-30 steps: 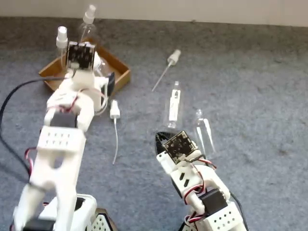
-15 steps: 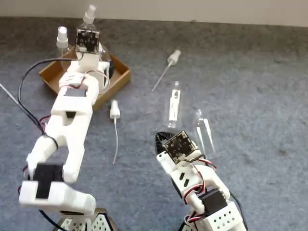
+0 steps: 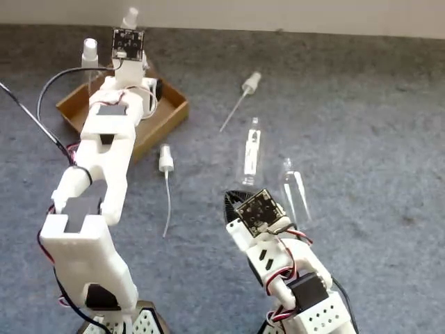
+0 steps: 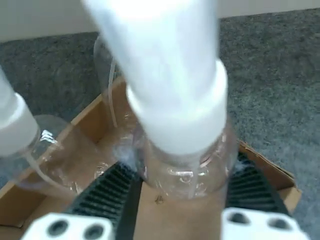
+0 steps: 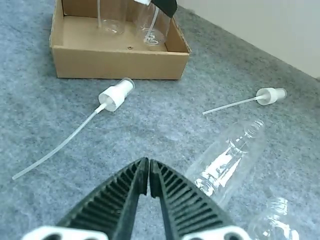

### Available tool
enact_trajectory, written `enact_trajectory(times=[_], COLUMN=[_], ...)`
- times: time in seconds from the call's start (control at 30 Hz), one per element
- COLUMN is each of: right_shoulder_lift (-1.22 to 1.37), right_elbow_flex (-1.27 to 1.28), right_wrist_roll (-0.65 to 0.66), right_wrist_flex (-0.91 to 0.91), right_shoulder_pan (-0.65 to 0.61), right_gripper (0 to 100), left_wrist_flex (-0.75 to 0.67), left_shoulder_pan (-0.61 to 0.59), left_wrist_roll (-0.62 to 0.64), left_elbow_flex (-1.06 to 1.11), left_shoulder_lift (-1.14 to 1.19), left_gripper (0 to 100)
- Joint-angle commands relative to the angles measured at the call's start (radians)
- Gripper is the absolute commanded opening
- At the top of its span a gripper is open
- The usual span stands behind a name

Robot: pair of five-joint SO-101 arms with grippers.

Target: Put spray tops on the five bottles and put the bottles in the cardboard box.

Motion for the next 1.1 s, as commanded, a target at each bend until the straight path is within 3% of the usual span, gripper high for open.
enact_trajectory(times=[0.0, 0.73, 0.93, 1.07], right_shoulder_lift=[-0.015, -0.015, -0.015, -0.015], right_elbow_flex=[0.099, 0.099, 0.099, 0.099], right_wrist_roll=[0.011, 0.011, 0.011, 0.011], right_wrist_flex=[-0.027, -0.027, -0.027, -0.027], right_shoulder_pan=[0.012, 0.012, 0.012, 0.012], right_gripper=[0.5, 0.5, 0.5, 0.5], left_wrist_flex=[0.023, 0.029, 0.031, 0.029], left_shoulder_pan=[-0.012, -0.012, -0.013, -0.013], left_wrist_roll=[-0.003, -0.006, -0.002, -0.002], left_elbow_flex=[-0.122, -0.159, -0.133, -0.125], left_shoulder_lift=[0.024, 0.12, 0.117, 0.119], left_gripper=[9, 9, 20, 21])
